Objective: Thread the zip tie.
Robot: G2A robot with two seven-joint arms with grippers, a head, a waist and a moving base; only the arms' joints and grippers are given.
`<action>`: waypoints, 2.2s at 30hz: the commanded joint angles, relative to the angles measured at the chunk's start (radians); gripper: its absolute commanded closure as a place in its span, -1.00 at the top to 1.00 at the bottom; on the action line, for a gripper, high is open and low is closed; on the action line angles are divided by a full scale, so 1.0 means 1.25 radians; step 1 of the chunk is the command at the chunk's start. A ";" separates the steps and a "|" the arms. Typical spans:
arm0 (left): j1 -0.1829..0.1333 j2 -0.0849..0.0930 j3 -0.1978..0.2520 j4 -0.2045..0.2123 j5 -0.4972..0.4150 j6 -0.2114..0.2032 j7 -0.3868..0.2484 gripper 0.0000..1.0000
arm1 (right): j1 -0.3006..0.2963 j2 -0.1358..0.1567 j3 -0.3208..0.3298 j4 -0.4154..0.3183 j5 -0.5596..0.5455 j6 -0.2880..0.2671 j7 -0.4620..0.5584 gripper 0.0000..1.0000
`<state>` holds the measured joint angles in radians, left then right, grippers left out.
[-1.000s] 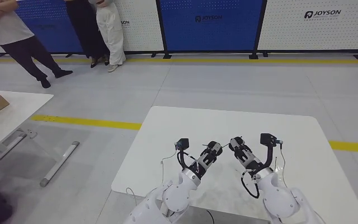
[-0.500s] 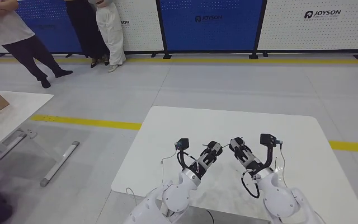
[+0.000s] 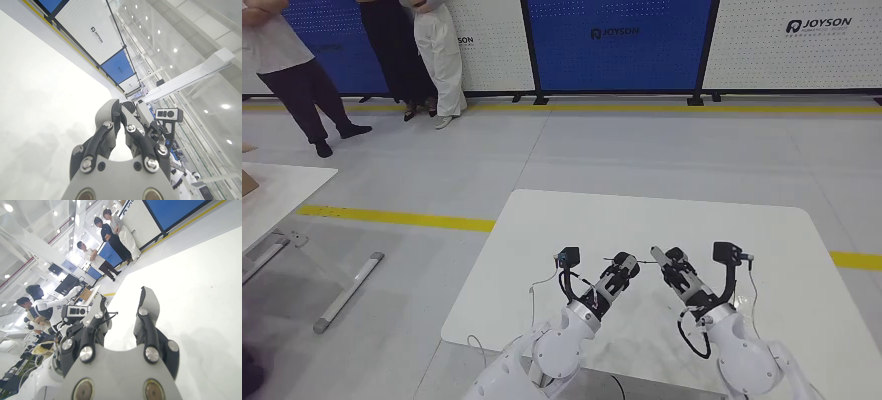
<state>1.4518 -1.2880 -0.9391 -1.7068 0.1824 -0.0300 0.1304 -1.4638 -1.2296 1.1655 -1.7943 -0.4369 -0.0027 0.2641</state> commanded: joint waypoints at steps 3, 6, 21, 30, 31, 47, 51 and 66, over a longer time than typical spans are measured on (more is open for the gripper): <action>0.000 0.000 0.000 0.000 0.000 0.000 0.000 -1.00 | -0.015 0.002 -0.002 -0.010 -0.027 -0.006 0.007 -0.22; 0.000 0.000 0.000 0.000 0.000 0.000 0.000 -1.00 | -0.020 0.002 -0.002 -0.014 -0.037 -0.010 0.012 -0.30; 0.000 0.000 0.000 0.000 0.000 0.000 0.000 -1.00 | -0.031 0.003 0.003 -0.025 -0.060 -0.019 0.012 -1.00; 0.004 0.000 -0.002 -0.007 0.001 -0.018 -0.028 -1.00 | -0.025 0.002 -0.002 -0.024 -0.066 -0.030 0.035 -1.00; 0.005 0.000 -0.003 -0.007 0.000 -0.020 -0.029 -1.00 | -0.025 0.002 -0.002 -0.024 -0.066 -0.030 0.036 -1.00; 0.011 -0.001 -0.002 -0.004 0.039 -0.010 -0.042 -1.00 | -0.041 0.004 0.009 -0.040 -0.088 -0.031 0.031 -1.00; 0.015 -0.001 -0.002 -0.007 0.039 -0.013 -0.044 -1.00 | -0.043 0.004 0.008 -0.044 -0.093 -0.028 0.031 -1.00; 0.022 -0.003 -0.013 -0.020 0.026 -0.018 -0.034 -1.00 | -0.044 0.004 0.010 -0.049 -0.098 -0.026 0.050 -1.00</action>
<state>1.4795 -1.2921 -0.9549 -1.7314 0.2139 -0.0532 0.0891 -1.5186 -1.2247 1.1772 -1.8539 -0.5620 -0.0338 0.3248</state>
